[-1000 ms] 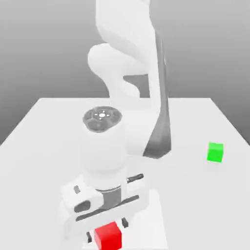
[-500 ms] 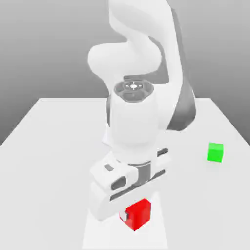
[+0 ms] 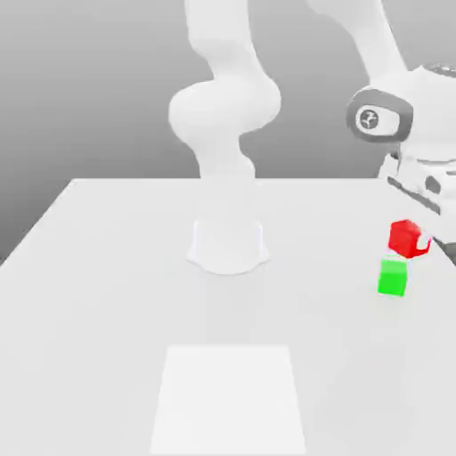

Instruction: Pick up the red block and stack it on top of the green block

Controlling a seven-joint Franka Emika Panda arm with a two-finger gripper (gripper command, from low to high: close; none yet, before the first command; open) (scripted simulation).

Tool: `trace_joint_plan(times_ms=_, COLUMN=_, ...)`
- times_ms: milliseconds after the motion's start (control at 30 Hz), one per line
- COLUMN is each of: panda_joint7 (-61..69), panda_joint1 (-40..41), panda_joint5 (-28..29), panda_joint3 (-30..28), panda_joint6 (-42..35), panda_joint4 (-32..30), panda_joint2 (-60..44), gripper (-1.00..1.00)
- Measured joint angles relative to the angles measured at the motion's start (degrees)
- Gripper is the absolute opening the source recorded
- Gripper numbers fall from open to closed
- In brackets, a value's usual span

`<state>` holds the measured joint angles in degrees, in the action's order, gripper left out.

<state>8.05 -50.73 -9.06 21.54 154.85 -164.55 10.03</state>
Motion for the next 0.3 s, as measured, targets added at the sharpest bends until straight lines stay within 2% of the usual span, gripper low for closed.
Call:
trace_joint_plan(times_ms=100, panda_joint7=-2.95, panda_joint1=1.05, panda_joint5=4.53, panda_joint3=0.98, panda_joint6=5.5, panda_joint4=-0.18, panda_joint2=-5.46, gripper=-1.0)
trace_joint_plan(times_ms=167, panda_joint7=-6.43, panda_joint1=1.3, panda_joint5=9.54, panda_joint3=0.0, panda_joint6=9.4, panda_joint4=-0.09, panda_joint2=-9.72, gripper=-1.0)
trace_joint_plan(times_ms=200, panda_joint7=-8.49, panda_joint1=1.0, panda_joint5=12.48, panda_joint3=-1.1, panda_joint6=11.29, panda_joint4=0.0, panda_joint2=-11.84, gripper=1.0)
trace_joint_plan(times_ms=300, panda_joint7=-8.49, panda_joint1=1.16, panda_joint5=12.48, panda_joint3=-1.1, panda_joint6=11.29, panda_joint4=0.0, panda_joint2=-11.85, gripper=1.0)
